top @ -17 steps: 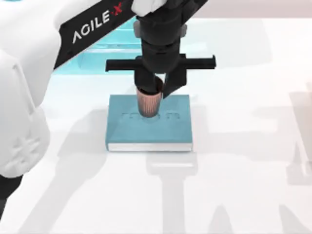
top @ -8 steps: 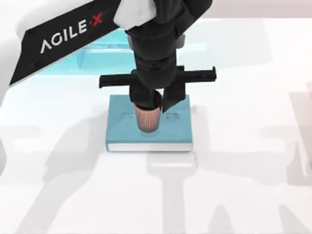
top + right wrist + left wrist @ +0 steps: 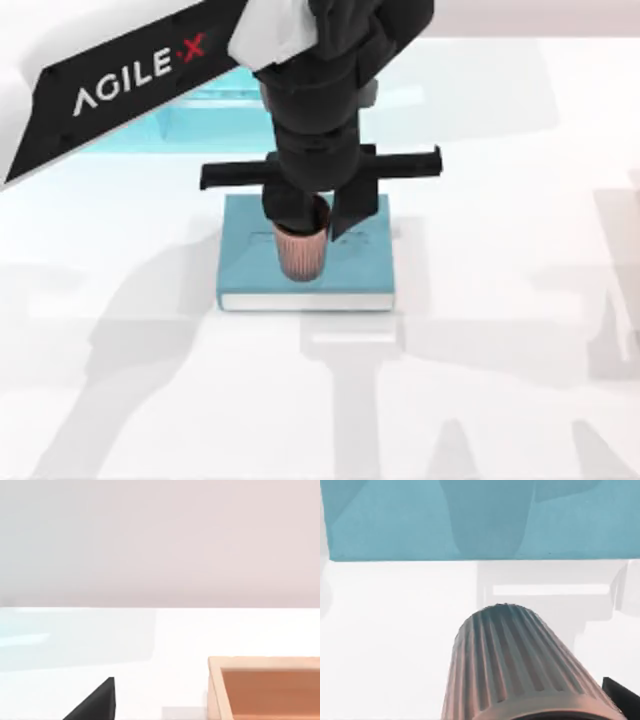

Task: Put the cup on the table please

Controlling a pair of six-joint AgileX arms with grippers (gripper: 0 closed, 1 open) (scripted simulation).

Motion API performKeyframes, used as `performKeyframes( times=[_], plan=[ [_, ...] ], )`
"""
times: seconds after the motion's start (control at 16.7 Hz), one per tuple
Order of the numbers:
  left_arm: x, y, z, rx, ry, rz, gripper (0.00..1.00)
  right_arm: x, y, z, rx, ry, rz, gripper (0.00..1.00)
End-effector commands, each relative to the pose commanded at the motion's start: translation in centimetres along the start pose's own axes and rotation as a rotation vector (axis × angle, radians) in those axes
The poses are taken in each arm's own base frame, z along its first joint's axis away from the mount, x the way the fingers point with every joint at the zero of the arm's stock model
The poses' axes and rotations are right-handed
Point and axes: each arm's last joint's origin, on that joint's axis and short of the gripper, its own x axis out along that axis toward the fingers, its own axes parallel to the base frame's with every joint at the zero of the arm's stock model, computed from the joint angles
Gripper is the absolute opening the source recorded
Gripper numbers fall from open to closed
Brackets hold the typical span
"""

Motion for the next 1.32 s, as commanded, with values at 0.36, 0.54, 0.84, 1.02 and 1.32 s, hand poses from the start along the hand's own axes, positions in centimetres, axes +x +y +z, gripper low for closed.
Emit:
performKeyframes(
  times=[0.36, 0.54, 0.84, 1.02, 1.32],
  plan=[
    [1.9, 0.1, 0.0, 0.001, 0.01, 0.009, 0.0, 0.0, 0.0, 0.0, 0.0, 0.0, 0.0, 1.0],
    [3.3, 0.2, -0.1, 0.002, 0.001, 0.0, 0.0, 0.0, 0.0, 0.0, 0.0, 0.0, 0.0, 1.0],
    [5.7, 0.5, -0.3, 0.004, -0.004, -0.005, 0.0, 0.0, 0.0, 0.0, 0.0, 0.0, 0.0, 1.0],
    [6.3, 0.6, -0.4, 0.004, -0.002, -0.004, 0.0, 0.0, 0.0, 0.0, 0.0, 0.0, 0.0, 1.0],
    [6.3, 0.6, -0.4, 0.004, -0.002, -0.004, 0.15, 0.0, 0.0, 0.0, 0.0, 0.0, 0.0, 1.0]
  ],
)
